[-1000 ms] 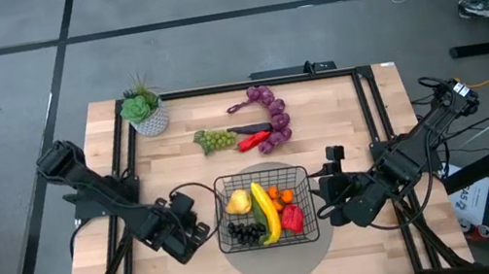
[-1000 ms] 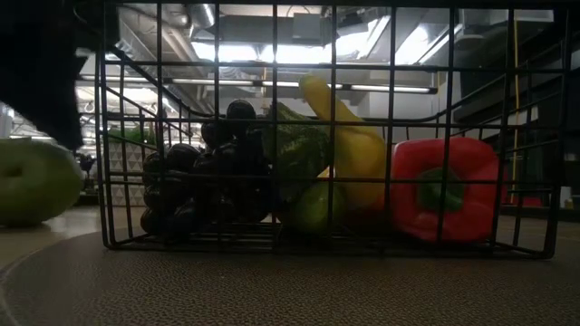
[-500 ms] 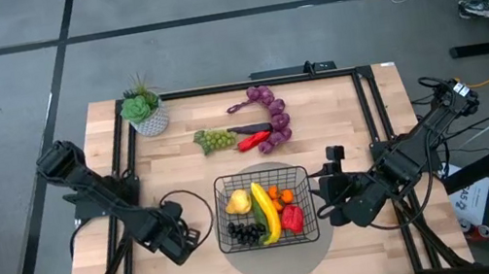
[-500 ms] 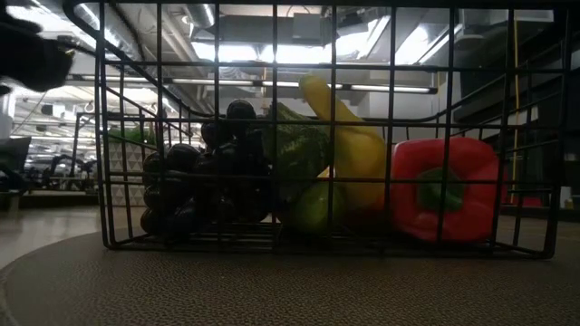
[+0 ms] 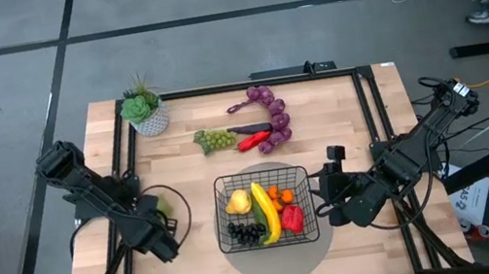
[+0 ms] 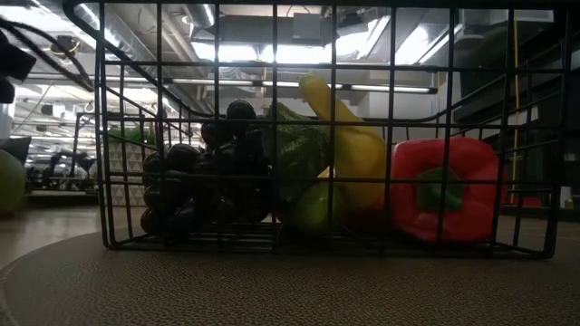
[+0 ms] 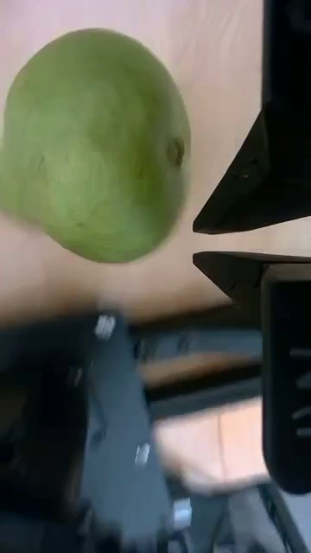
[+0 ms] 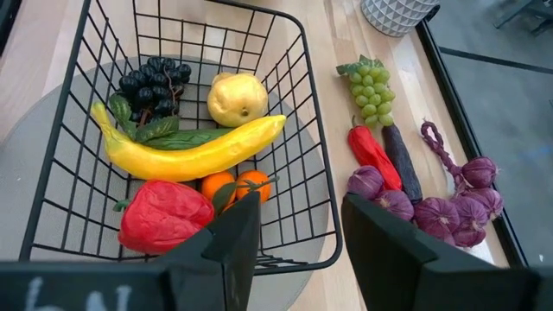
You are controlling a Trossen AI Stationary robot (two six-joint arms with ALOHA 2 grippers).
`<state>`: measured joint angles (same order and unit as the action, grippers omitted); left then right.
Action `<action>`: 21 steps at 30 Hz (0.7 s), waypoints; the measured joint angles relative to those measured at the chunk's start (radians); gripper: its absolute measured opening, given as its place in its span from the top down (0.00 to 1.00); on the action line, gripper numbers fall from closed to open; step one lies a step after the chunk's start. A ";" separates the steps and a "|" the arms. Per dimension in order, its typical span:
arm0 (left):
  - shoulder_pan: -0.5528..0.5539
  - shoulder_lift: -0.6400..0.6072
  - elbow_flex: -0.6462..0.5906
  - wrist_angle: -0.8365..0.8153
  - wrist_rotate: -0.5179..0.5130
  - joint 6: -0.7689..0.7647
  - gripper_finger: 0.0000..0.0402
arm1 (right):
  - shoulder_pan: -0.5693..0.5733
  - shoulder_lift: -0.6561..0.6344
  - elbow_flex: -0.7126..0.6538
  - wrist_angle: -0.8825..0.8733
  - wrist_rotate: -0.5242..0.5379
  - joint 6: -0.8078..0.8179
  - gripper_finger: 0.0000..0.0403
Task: Build produce basket
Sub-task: Put the green pear into the wire basket
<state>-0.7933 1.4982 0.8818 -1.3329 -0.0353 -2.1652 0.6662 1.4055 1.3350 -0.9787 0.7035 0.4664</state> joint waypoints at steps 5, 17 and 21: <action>-0.001 0.000 0.000 -0.128 -0.075 -0.004 0.90 | 0.000 0.000 0.000 0.000 0.000 0.000 0.59; 0.012 0.000 0.000 -0.139 -0.602 -0.001 0.90 | 0.000 0.000 0.000 0.000 0.000 0.000 0.59; 0.022 0.000 0.000 -0.075 -0.555 0.007 0.90 | 0.000 0.000 0.000 0.000 0.000 0.000 0.59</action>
<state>-0.7711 1.4982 0.8818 -1.4078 -0.5906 -2.1578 0.6662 1.4055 1.3350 -0.9787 0.7036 0.4662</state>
